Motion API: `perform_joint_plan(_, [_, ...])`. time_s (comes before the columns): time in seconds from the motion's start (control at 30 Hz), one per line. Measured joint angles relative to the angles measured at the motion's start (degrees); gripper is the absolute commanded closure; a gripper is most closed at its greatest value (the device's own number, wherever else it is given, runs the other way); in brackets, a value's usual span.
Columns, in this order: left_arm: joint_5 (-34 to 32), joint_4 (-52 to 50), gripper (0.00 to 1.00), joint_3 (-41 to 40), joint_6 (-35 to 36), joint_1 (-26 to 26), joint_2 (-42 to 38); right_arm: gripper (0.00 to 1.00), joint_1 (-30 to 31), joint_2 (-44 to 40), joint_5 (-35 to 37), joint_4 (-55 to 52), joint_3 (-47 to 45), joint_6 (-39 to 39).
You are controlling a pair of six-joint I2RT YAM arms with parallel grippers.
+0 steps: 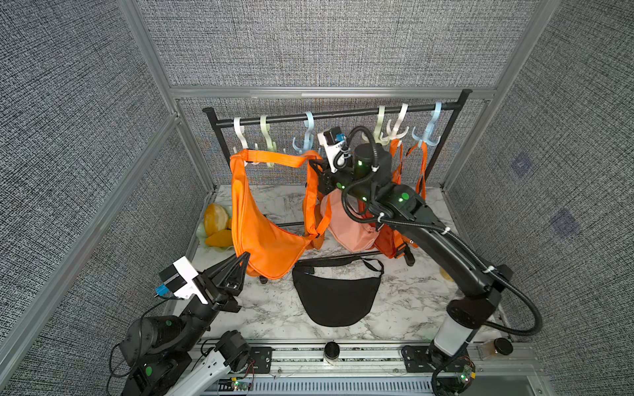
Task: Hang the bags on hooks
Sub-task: Hang the bag on the hook.
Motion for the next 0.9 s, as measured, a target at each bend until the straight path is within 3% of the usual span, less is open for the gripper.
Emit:
perform_joint_plan(0.27, [-0.09, -3.45, 1.00, 2.54, 2.23, 0.00, -0.61, 1.00, 2.38, 11.50, -1.09, -5.16, 17.57, 0.24])
perform_joint_plan(0.9, [2.29, -6.36, 1.00, 4.72, 2.67, -0.02, 2.86, 1.00, 1.53, 16.02, 4.66, 5.33, 17.07, 5.40])
